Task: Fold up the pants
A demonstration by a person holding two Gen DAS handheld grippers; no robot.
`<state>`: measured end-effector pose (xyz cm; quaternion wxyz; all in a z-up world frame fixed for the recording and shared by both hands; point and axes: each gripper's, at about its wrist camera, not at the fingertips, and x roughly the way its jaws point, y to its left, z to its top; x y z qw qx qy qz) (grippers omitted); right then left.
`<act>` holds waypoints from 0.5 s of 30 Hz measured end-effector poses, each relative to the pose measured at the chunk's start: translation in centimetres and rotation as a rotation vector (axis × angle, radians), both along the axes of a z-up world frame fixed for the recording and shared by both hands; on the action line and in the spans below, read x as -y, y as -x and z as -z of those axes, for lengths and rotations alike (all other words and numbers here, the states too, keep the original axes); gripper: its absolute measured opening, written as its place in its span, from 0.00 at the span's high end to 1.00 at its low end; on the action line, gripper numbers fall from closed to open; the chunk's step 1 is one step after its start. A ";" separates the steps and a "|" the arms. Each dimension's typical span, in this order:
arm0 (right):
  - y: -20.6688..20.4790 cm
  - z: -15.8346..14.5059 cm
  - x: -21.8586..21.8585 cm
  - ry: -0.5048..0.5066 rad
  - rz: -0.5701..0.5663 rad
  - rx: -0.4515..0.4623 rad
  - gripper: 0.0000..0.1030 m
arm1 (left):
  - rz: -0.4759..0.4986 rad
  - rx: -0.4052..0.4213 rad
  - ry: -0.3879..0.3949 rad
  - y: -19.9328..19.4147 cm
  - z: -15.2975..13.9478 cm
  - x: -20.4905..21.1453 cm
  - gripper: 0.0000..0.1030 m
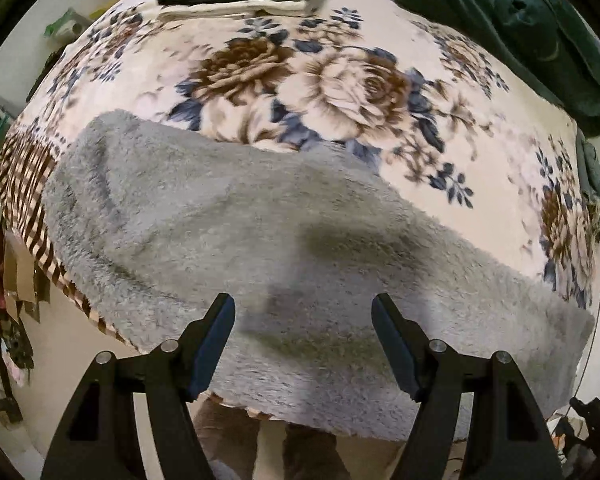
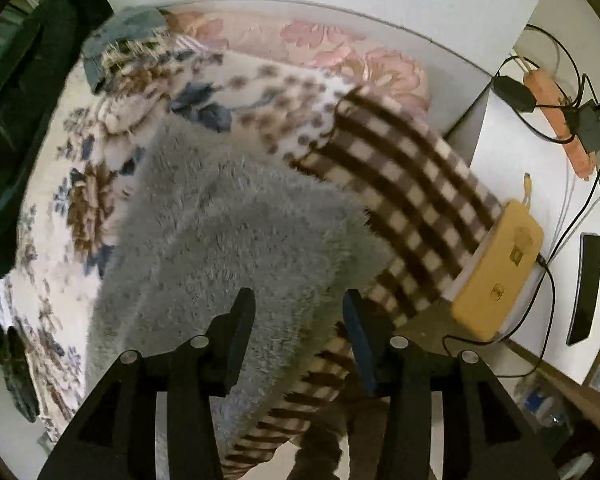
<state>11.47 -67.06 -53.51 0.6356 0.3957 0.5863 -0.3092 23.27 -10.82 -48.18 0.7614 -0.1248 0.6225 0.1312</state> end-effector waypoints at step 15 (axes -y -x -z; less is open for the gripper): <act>-3.4 -0.8 -10.0 0.075 -0.079 -0.194 0.83 | -0.309 0.007 0.027 5.0 1.4 -17.2 0.33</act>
